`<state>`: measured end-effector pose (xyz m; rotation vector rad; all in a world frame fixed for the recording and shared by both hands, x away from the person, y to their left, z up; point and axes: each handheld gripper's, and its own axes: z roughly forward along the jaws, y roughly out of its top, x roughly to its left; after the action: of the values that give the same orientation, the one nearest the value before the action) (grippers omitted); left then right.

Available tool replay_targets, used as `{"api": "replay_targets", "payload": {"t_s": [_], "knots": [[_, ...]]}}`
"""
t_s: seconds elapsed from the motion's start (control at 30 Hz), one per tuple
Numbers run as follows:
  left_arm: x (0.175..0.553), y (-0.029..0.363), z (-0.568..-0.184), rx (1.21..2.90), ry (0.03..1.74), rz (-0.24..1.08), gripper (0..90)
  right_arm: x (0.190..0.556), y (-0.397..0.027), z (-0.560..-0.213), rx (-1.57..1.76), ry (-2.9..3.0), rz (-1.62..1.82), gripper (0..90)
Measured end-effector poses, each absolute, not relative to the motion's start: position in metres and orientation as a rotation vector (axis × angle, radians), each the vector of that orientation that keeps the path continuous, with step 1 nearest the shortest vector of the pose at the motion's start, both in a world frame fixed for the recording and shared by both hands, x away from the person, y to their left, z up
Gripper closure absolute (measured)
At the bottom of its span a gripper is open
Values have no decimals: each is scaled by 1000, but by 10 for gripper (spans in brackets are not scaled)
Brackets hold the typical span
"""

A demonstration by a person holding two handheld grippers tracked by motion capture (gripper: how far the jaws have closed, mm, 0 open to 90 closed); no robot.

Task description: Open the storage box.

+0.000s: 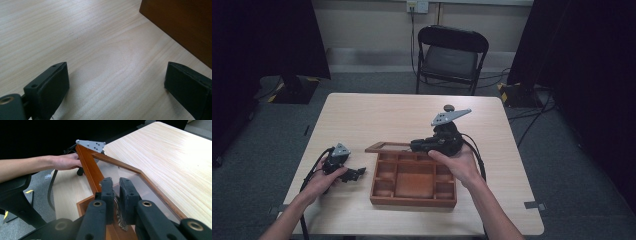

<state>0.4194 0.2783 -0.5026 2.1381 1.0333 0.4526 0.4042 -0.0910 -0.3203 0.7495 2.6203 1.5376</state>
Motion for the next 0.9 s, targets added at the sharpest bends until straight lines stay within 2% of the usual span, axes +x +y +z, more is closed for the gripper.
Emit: {"api": "replay_targets", "payload": {"t_s": [0.9], "knots": [[420,279,-502,2146,1027,452,51,414,-92,-315,756,2628,1562,833]]}}
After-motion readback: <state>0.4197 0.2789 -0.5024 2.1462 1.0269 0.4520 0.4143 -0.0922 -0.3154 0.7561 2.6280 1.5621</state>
